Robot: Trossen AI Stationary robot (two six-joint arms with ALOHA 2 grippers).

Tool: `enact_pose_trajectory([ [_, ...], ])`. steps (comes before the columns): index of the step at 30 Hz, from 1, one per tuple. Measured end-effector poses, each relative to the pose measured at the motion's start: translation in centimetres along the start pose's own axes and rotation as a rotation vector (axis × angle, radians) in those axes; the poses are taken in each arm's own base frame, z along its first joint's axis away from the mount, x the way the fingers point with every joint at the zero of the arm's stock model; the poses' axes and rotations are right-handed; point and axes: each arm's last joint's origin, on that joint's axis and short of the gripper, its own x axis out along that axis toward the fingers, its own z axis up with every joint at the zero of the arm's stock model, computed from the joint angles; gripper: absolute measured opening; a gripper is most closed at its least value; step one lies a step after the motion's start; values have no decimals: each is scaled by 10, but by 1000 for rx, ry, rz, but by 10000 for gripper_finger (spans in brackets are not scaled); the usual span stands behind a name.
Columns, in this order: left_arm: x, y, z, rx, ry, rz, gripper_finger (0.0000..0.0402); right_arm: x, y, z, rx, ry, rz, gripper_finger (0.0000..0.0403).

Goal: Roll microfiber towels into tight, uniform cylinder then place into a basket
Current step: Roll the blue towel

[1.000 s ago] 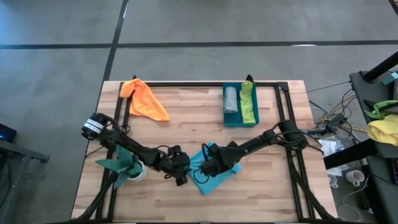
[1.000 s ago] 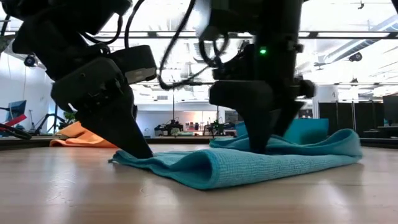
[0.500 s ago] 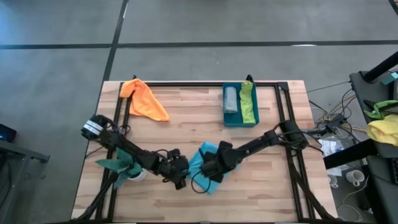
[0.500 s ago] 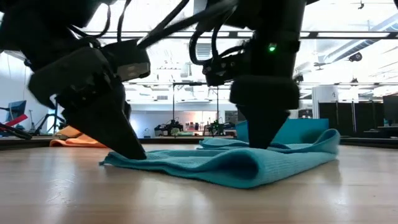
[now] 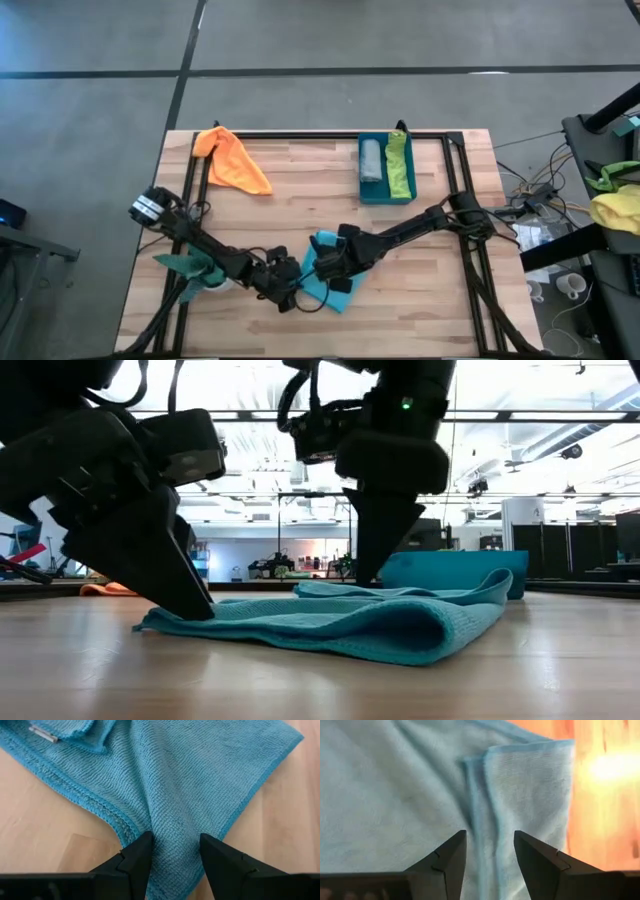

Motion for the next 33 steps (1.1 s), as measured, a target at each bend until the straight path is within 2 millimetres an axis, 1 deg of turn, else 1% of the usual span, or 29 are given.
enact_pose_trajectory([
  [3,0,-1,0,-16,-5,-7,153,7,-4,5,-14,1,42,162],
  [6,0,-2,0,-20,-11,-13,153,15,-1,8,-42,-3,118,162],
  [11,-1,-2,0,-19,-15,-11,153,27,2,7,-54,16,111,162],
  [14,-1,-3,-2,-16,-18,-9,153,29,-1,8,-28,16,90,157],
  [21,-2,-4,-3,-11,-19,-10,153,22,-7,15,1,11,62,122],
  [29,-2,-4,-4,-10,-17,-10,153,28,-26,20,48,32,41,91],
  [33,-3,-5,-5,-6,-17,-12,153,22,-35,23,51,43,33,86],
])
